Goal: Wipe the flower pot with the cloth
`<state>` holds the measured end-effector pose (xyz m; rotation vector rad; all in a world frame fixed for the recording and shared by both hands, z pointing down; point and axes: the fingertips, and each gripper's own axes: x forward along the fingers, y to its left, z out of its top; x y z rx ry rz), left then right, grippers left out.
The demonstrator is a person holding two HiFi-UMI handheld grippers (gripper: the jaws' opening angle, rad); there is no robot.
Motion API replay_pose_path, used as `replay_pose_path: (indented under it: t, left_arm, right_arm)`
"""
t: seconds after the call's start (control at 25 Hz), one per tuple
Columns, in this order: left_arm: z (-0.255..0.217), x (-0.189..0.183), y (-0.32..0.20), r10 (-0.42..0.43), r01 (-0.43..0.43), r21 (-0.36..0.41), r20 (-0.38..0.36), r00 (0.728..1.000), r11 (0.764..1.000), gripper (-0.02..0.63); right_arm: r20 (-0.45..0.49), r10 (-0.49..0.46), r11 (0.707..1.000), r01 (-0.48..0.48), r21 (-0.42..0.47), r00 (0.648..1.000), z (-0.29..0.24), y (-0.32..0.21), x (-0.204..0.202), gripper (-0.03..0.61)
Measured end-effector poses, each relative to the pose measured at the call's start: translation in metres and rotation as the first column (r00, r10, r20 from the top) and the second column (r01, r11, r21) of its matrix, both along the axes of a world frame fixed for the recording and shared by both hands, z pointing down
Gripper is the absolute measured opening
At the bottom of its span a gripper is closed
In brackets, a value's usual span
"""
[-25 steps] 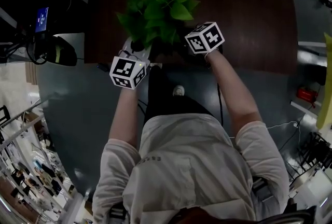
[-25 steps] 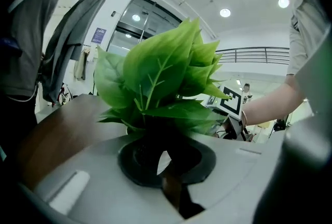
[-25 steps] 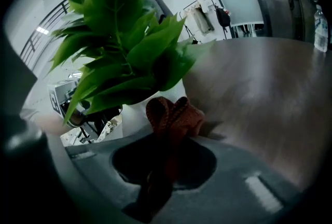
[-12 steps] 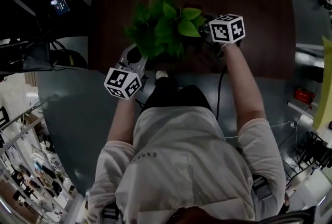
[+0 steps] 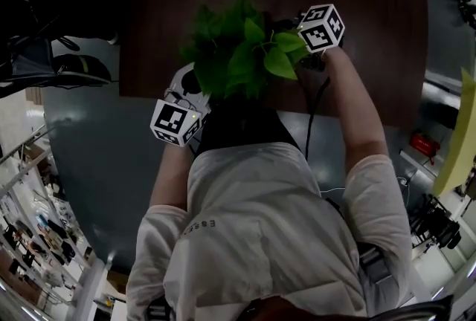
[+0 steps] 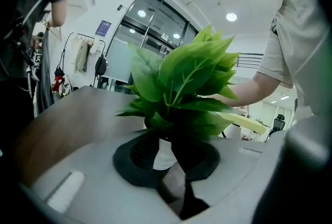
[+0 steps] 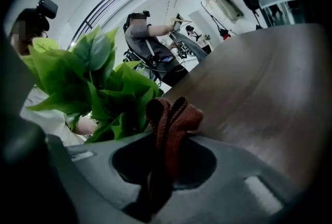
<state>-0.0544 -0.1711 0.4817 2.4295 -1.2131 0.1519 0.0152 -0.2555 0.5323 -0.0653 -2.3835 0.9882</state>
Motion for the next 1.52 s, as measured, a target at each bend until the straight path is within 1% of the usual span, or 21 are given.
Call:
replay_pose_path:
  t: [0.12, 0.28, 0.4, 0.48, 0.6, 0.68, 0.76, 0.8, 0.92, 1.0, 1.04, 1.16, 1.24, 1.36, 1.44, 1.52]
  left_arm:
    - [0.005, 0.0, -0.003, -0.045, 0.045, -0.012, -0.014, 0.999, 0.999, 0.078]
    - [0.002, -0.001, -0.006, -0.083, 0.083, 0.0, -0.018, 0.996, 0.997, 0.078]
    - [-0.005, -0.004, -0.005, -0.112, 0.113, 0.022, -0.028, 0.993, 0.993, 0.078]
    - [-0.009, -0.008, -0.002, -0.136, 0.137, 0.028, -0.033, 0.99, 0.99, 0.078]
    - [-0.016, -0.014, 0.004, -0.156, 0.157, 0.015, -0.053, 0.986, 0.987, 0.078]
    - [-0.018, -0.015, 0.006, -0.15, 0.151, 0.01, -0.065, 0.986, 0.988, 0.07]
    - [-0.017, -0.014, 0.006, -0.141, 0.143, 0.018, -0.066, 0.988, 0.99, 0.049]
    - [-0.016, -0.014, 0.006, -0.139, 0.14, 0.021, -0.063, 0.988, 0.99, 0.041]
    - [-0.011, -0.01, 0.004, -0.129, 0.13, 0.018, -0.051, 0.99, 0.991, 0.037]
    - [-0.009, -0.007, 0.001, -0.122, 0.122, 0.008, -0.052, 0.991, 0.992, 0.034]
    - [-0.009, -0.006, -0.001, -0.122, 0.123, 0.004, -0.06, 0.991, 0.992, 0.034]
    - [-0.012, -0.004, -0.004, -0.13, 0.131, 0.005, -0.081, 0.988, 0.991, 0.034]
    - [-0.014, -0.004, -0.006, -0.138, 0.14, 0.009, -0.083, 0.987, 0.99, 0.034]
    - [-0.015, -0.008, -0.008, -0.161, 0.163, 0.014, -0.08, 0.984, 0.987, 0.034]
    - [-0.016, -0.01, -0.006, -0.178, 0.18, 0.018, -0.087, 0.98, 0.983, 0.034]
    - [-0.019, -0.012, -0.002, -0.198, 0.201, 0.023, -0.101, 0.975, 0.979, 0.034]
  right_arm:
    - [0.003, -0.046, 0.997, 0.046, -0.054, 0.999, 0.012, 0.002, 0.0, 0.049]
    - [-0.072, -0.148, 0.988, 0.143, -0.06, 0.986, 0.026, 0.011, 0.003, 0.049]
    - [-0.1, -0.192, 0.98, 0.186, -0.066, 0.976, 0.027, 0.01, 0.008, 0.049]
    - [-0.094, -0.196, 0.98, 0.192, -0.05, 0.976, 0.02, 0.001, 0.012, 0.049]
    - [-0.072, -0.208, 0.978, 0.208, -0.001, 0.976, -0.002, -0.019, 0.01, 0.049]
    - [-0.047, -0.249, 0.968, 0.25, 0.033, 0.967, -0.018, -0.033, 0.0, 0.049]
    - [-0.007, -0.327, 0.944, 0.327, 0.043, 0.945, -0.028, -0.036, -0.016, 0.049]
    - [0.016, -0.374, 0.927, 0.374, 0.033, 0.927, -0.03, -0.034, -0.023, 0.049]
    - [0.068, -0.5, 0.864, 0.503, -0.038, 0.864, -0.024, -0.02, -0.038, 0.049]
    - [0.087, -0.55, 0.826, 0.556, -0.091, 0.831, -0.018, -0.016, -0.042, 0.049]
    - [0.098, -0.562, 0.813, 0.571, -0.116, 0.821, -0.015, -0.016, -0.044, 0.049]
    - [0.109, -0.581, 0.788, 0.591, -0.172, 0.807, -0.003, -0.013, -0.043, 0.049]
    - [0.059, -0.612, 0.771, 0.612, -0.177, 0.789, 0.013, -0.008, -0.039, 0.049]
    - [-0.024, -0.674, 0.728, 0.659, -0.191, 0.738, 0.033, 0.0, -0.029, 0.049]
    - [-0.033, -0.683, 0.719, 0.663, -0.211, 0.73, 0.034, -0.003, -0.028, 0.049]
    - [-0.017, -0.676, 0.723, 0.658, -0.21, 0.737, 0.025, -0.013, -0.034, 0.049]
